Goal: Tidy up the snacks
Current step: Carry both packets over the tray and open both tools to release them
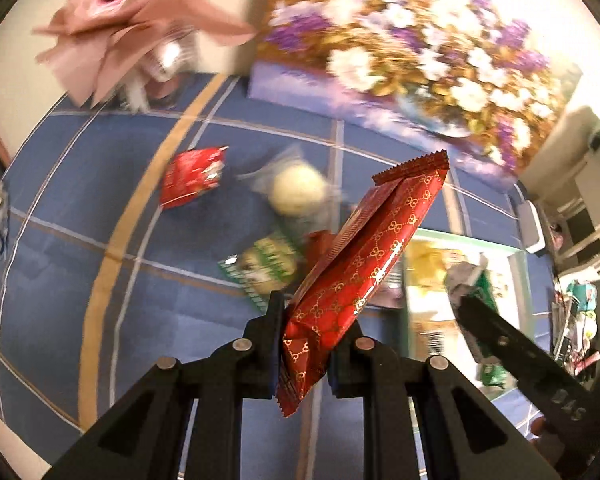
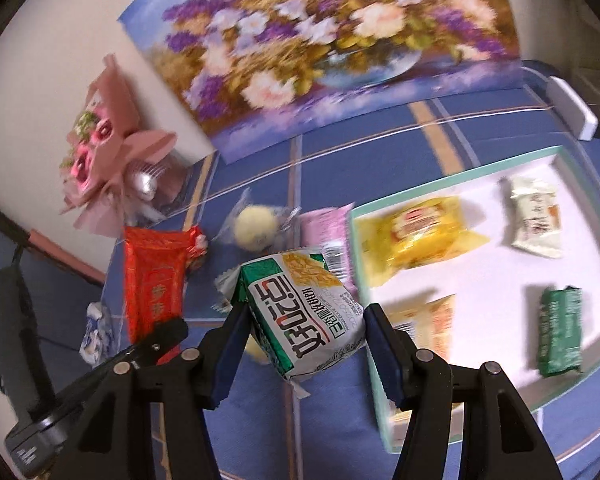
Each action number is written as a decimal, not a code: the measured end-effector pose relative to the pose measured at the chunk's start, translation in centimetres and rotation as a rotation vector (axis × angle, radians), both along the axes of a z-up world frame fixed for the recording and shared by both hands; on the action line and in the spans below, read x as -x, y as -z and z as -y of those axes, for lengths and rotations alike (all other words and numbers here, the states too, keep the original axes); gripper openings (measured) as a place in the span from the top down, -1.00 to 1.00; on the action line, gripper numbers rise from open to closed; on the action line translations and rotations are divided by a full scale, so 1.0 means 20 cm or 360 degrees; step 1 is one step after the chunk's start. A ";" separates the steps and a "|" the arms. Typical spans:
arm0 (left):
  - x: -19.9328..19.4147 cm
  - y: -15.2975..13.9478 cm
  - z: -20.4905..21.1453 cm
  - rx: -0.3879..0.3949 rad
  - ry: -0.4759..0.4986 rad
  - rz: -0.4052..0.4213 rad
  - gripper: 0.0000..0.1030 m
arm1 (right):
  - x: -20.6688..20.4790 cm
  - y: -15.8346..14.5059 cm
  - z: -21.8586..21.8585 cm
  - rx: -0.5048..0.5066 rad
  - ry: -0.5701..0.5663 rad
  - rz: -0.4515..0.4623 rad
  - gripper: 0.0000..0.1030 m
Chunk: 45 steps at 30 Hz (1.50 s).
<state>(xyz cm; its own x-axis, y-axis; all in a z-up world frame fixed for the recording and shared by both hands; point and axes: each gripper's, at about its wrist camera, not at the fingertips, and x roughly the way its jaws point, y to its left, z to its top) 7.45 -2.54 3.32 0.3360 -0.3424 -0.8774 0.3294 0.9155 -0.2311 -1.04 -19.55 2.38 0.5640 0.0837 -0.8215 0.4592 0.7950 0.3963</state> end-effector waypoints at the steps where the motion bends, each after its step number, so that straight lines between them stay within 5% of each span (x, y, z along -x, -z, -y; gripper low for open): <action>1: 0.01 -0.01 0.05 0.0000 0.0024 0.0003 0.64 | 0.01 0.00 0.03 0.0003 0.0024 -0.0009 -0.20; 21: 0.29 0.12 0.85 -0.0079 0.0472 -0.0036 0.64 | 0.40 0.19 0.74 0.0228 0.0784 -0.0456 -0.20; 45: 0.36 0.35 1.06 -0.0132 0.0543 -0.0133 0.61 | 0.43 0.27 0.88 0.0223 0.0849 -0.0521 -0.20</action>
